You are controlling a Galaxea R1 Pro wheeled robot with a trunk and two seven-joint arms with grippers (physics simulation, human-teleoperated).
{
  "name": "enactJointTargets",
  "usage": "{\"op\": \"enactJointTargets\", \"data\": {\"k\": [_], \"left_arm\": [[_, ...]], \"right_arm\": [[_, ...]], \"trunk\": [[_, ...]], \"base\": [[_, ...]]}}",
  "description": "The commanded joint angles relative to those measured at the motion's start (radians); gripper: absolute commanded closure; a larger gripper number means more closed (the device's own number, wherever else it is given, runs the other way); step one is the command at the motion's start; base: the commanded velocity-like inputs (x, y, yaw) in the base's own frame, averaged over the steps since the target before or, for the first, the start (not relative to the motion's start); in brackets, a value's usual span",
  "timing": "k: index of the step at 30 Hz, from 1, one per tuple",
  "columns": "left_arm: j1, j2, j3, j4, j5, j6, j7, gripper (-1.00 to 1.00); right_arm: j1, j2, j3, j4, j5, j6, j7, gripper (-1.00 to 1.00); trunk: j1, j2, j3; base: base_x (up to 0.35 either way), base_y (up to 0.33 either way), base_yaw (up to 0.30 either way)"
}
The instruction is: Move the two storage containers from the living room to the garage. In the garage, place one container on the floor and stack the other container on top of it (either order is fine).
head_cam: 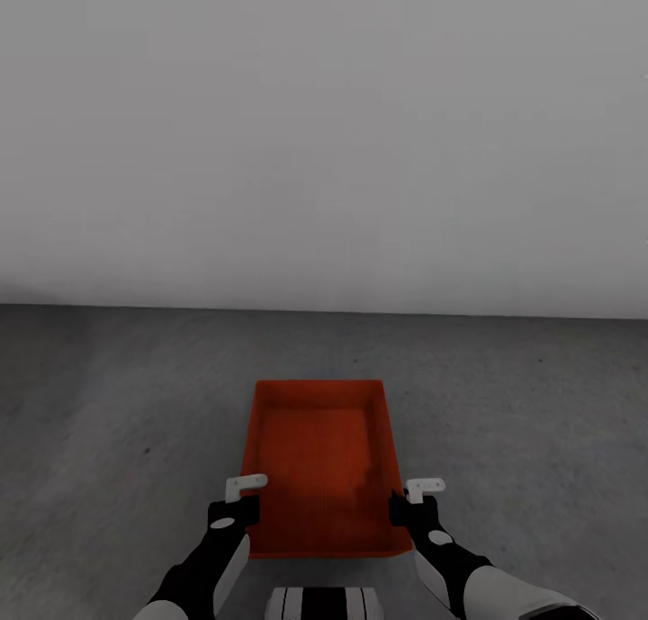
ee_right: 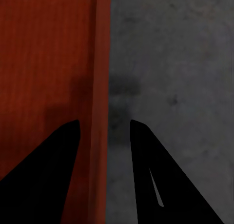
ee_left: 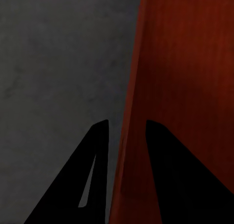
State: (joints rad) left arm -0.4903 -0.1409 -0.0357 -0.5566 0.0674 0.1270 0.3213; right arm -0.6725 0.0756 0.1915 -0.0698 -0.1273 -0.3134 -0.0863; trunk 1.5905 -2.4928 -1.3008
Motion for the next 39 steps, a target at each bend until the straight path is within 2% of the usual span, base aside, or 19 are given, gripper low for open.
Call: {"op": "enactJointTargets", "data": {"k": [1, 35, 36, 37, 39], "left_arm": [[0.000, 0.000, 0.000, -0.006, 0.023, -0.003, -0.004, 1.00], [0.001, 0.000, 0.000, -0.004, 0.022, -0.005, -0.006, 1.00], [0.001, 0.000, -0.001, -0.002, 0.022, -0.005, -0.007, 1.00], [0.001, -0.001, -0.002, 0.000, 0.022, -0.003, -0.007, -1.00], [0.001, -0.003, -0.003, 0.005, 0.022, 0.000, -0.009, -1.00]], "right_arm": [[0.001, 0.000, -0.061, 0.001, -0.011, -0.004, 0.000, 1.00], [0.001, -0.002, -0.060, 0.001, -0.008, -0.004, 0.007, 1.00], [0.001, -0.001, -0.060, 0.001, -0.008, -0.004, 0.007, -1.00], [0.001, -0.001, -0.060, 0.001, -0.008, -0.004, 0.007, -1.00], [0.001, -0.001, -0.060, 0.001, -0.008, -0.004, 0.007, -1.00]], "trunk": [[0.010, -0.007, -0.004], [0.010, -0.007, -0.004], [0.010, -0.007, -0.004], [0.010, -0.007, -0.004], [0.010, -0.007, -0.004]], "base": [[0.000, 0.000, 0.000], [0.000, 0.000, 0.000], [0.000, 0.000, 0.000], [0.000, 0.000, 0.000], [0.000, 0.000, 0.000]]}}
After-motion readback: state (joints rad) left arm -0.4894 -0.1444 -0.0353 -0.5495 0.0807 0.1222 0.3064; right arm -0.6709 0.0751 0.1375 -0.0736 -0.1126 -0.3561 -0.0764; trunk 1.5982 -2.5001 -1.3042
